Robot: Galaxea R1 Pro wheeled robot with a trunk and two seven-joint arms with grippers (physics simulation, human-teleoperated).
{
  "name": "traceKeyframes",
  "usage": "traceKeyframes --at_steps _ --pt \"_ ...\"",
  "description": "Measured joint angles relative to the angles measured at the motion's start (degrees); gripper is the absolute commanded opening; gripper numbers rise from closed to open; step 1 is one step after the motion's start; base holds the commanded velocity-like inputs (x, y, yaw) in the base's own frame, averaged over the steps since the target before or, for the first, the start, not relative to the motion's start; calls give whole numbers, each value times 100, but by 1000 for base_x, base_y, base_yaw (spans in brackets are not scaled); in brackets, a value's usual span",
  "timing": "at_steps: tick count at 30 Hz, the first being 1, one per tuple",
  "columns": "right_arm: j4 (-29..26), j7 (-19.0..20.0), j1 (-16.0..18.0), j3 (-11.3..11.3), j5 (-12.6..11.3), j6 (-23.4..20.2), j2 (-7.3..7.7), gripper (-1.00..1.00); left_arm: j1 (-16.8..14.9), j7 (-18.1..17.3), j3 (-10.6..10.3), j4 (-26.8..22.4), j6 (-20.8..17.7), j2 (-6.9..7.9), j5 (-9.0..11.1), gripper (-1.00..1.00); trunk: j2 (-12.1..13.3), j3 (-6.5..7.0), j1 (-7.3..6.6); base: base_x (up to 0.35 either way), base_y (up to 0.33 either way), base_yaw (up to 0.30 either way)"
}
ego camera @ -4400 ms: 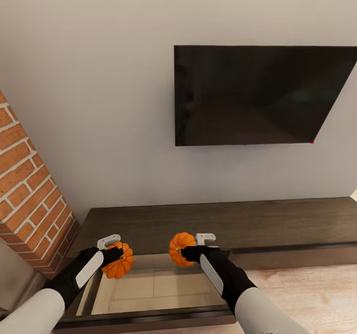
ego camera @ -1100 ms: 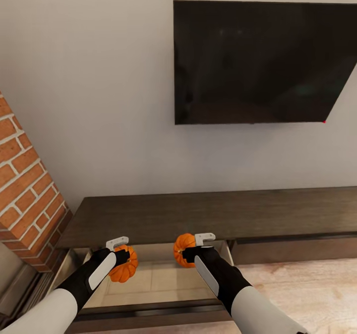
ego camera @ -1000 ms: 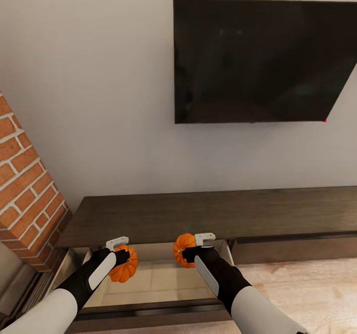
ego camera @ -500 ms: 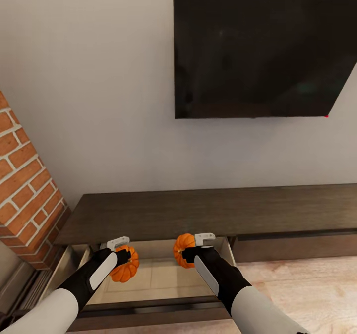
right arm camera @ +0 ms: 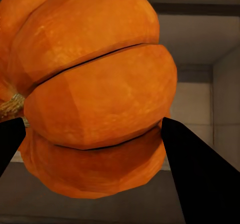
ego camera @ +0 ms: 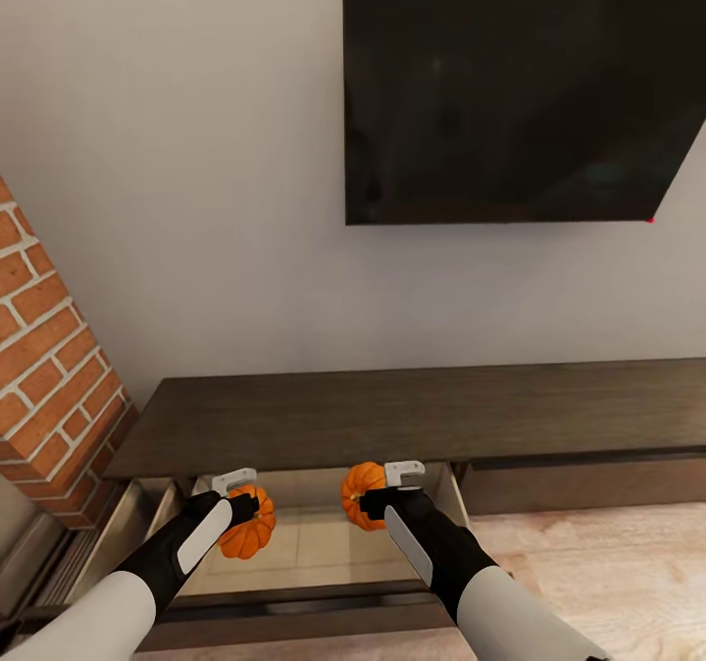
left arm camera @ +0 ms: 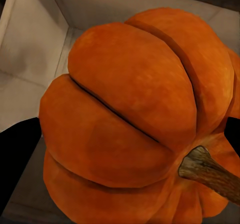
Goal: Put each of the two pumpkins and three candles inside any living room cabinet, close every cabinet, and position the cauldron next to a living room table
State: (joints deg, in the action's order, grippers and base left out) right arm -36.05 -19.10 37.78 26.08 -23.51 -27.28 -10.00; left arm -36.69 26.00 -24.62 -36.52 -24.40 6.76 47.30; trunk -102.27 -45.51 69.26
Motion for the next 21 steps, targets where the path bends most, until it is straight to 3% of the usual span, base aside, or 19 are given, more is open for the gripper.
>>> traceKeyframes --at_steps 21 --pt "0 43 -1 1 -9 1 0 -100 0 0 6 0 0 0 1 -100 -842 -377 461 0 0 0"
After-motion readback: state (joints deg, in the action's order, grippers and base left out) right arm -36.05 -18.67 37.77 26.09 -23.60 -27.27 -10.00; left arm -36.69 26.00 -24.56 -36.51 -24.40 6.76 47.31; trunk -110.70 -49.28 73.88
